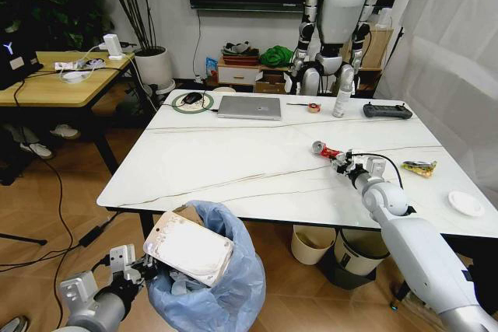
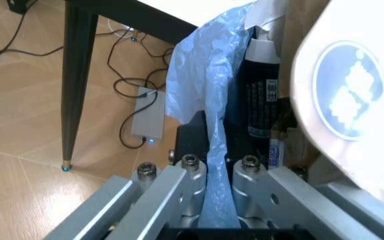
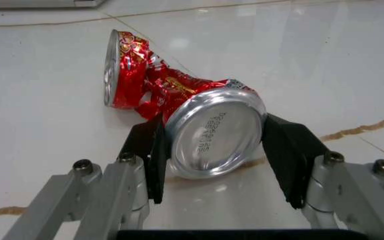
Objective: Pick up the trash bin and place the trash from the table into it.
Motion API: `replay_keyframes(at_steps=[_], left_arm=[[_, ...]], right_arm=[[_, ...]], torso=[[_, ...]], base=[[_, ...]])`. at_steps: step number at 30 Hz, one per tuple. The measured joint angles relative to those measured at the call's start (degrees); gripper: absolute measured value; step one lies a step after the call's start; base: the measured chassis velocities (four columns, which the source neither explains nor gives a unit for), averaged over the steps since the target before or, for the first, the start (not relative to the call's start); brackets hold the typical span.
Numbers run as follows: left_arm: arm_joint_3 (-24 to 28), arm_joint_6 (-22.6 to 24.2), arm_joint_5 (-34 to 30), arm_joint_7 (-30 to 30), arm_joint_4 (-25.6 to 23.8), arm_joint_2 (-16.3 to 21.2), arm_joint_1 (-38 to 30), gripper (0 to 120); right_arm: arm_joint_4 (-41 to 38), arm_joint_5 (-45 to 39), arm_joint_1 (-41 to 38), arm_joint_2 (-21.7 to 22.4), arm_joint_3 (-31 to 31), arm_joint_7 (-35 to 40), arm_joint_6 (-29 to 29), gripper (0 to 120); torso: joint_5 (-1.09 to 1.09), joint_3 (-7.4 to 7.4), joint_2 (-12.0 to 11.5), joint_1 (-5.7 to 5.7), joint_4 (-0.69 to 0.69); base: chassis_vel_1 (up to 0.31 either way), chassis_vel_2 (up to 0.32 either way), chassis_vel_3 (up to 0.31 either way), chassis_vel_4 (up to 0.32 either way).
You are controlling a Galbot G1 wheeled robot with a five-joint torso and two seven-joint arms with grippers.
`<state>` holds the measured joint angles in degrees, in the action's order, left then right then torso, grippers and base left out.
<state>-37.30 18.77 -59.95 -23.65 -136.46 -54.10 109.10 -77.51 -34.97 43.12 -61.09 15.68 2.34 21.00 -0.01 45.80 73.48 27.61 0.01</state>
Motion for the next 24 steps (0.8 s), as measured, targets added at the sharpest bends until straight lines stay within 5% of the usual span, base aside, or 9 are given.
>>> replay_keyframes(at_steps=[10, 24], left_arm=[[0.0, 0.0, -0.1, 0.0, 0.1, 0.2, -0.1, 0], [0.4, 0.0, -0.9, 0.0, 0.3, 1.1, -0.7, 0]], right_arm=[[-2.8, -1.8, 0.5, 1.5, 0.5, 0.3, -0.5, 44], [-31.8, -14.4, 10.6, 8.9, 1.0, 2.2, 1.2, 44]], torso=[[0.0, 0.0, 0.0, 0.0, 0.01], [0.01, 0.0, 0.0, 0.0, 0.0]], base=[[0.0, 0.0, 0.0, 0.0], [0.0, 0.0, 0.0, 0.0]])
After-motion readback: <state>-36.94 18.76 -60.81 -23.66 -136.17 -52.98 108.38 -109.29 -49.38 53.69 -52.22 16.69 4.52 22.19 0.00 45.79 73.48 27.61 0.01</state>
